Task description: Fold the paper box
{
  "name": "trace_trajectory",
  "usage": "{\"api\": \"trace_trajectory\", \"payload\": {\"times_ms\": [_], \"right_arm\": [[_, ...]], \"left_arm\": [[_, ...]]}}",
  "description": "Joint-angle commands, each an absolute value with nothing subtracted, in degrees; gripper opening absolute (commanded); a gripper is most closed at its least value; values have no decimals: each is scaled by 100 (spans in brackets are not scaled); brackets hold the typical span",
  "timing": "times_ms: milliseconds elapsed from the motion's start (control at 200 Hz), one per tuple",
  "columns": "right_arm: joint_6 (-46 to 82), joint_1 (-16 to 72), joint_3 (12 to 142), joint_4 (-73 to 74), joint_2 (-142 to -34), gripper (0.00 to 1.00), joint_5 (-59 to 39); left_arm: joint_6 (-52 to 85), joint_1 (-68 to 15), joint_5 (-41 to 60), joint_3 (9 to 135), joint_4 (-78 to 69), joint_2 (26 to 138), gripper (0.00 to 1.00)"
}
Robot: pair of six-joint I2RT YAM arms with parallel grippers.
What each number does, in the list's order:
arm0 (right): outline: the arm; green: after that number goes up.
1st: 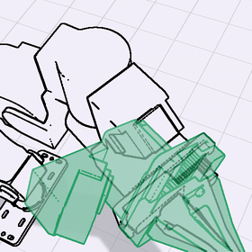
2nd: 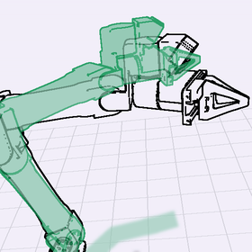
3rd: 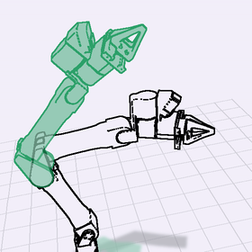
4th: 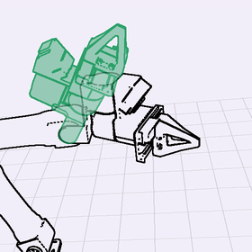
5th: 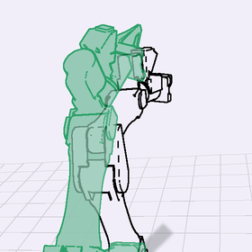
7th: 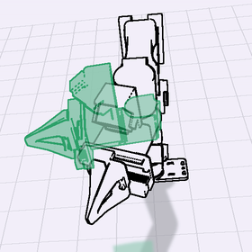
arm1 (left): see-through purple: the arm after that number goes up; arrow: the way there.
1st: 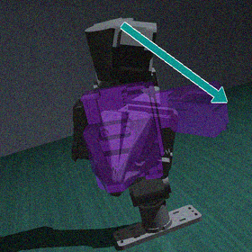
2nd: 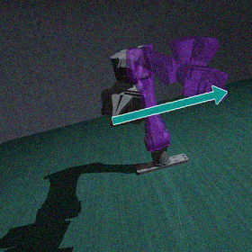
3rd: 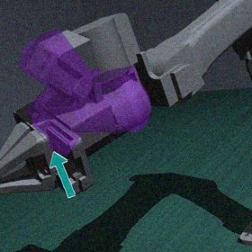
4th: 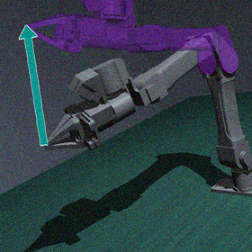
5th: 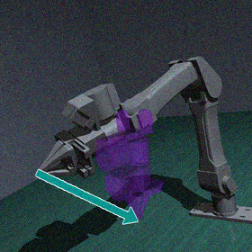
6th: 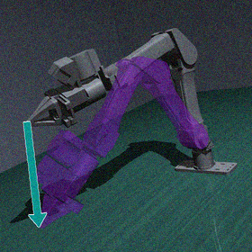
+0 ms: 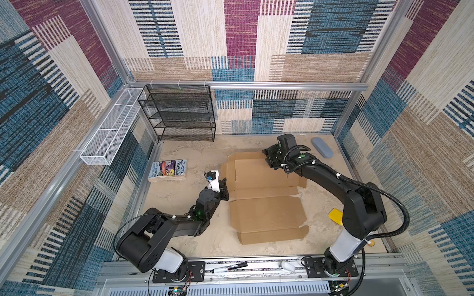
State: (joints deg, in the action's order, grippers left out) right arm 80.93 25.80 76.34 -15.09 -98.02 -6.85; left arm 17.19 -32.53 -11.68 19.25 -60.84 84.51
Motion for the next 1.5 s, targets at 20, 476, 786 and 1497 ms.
{"api": "trace_trajectory", "payload": {"times_ms": [20, 476, 786, 1497], "right_arm": [[8191, 2610, 7537, -1332, -9743, 42, -674], [8262, 2619, 7371, -1205, -9710, 28, -677], [8305, 2618, 7313, -1119, -9798, 27, -685], [8885, 2610, 6803, -98, -9807, 23, -598]], "left_arm": [[1600, -3269, -1267, 1983, -6435, 8455, 0], [1468, -3311, -1284, 1980, -6470, 8455, 0], [1303, -3331, -1242, 1990, -6508, 8404, 0], [1397, -3567, -1355, 1768, -6689, 8349, 0]]}}
